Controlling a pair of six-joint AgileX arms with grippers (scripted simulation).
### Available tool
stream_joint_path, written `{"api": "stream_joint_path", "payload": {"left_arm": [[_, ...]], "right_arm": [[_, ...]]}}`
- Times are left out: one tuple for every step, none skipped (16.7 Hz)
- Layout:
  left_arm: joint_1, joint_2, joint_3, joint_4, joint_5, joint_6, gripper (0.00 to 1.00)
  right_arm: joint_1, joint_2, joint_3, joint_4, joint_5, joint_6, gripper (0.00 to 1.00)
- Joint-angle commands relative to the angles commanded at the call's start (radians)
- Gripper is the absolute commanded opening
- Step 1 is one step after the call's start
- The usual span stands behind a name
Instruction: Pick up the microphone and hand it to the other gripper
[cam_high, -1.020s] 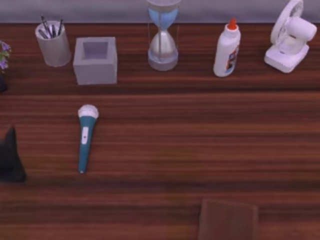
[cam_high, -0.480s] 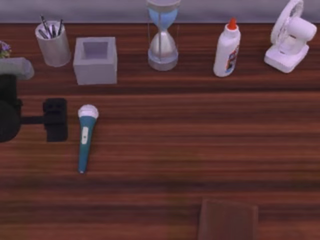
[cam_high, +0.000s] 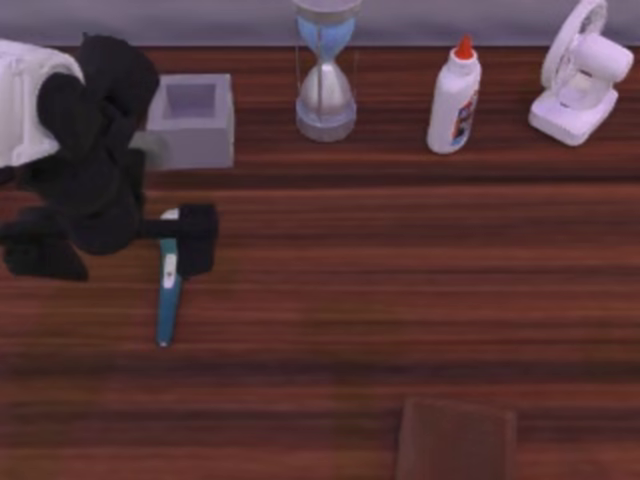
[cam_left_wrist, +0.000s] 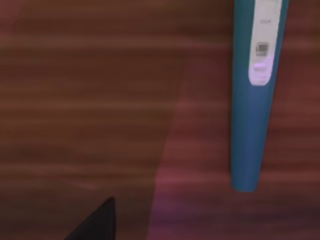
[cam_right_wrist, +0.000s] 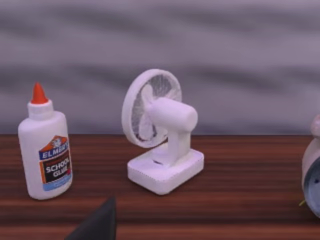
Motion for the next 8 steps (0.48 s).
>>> {"api": "stream_joint_path", "payload": {"left_arm": [[-0.007,0.033,0.021,-0.019,-0.002,-0.006,1.0],[-0.011,0.055,0.035,-0.033,-0.003,-0.01,1.0],[-0.014,0.067,0.042,-0.041,-0.004,-0.012,1.0],[-0.014,0.07,0.044,-0.042,-0.004,-0.012,1.0],[-0.014,0.07,0.044,-0.042,-0.004,-0.012,1.0],[-0.014,0.07,0.044,-0.042,-0.004,-0.012,1.0],[-0.014,0.07,0.044,-0.042,-0.004,-0.012,1.0],[-0.009,0.067,0.04,-0.04,-0.003,-0.011,1.0]], "right_arm": [[0.0,0.0,0.0,0.0,0.0,0.0,1.0],[0.0,0.0,0.0,0.0,0.0,0.0,1.0],[0.0,0.0,0.0,0.0,0.0,0.0,1.0],[0.0,0.0,0.0,0.0,0.0,0.0,1.0],[0.0,0.0,0.0,0.0,0.0,0.0,1.0],[0.0,0.0,0.0,0.0,0.0,0.0,1.0],[0.0,0.0,0.0,0.0,0.0,0.0,1.0],[0.0,0.0,0.0,0.0,0.0,0.0,1.0]]}}
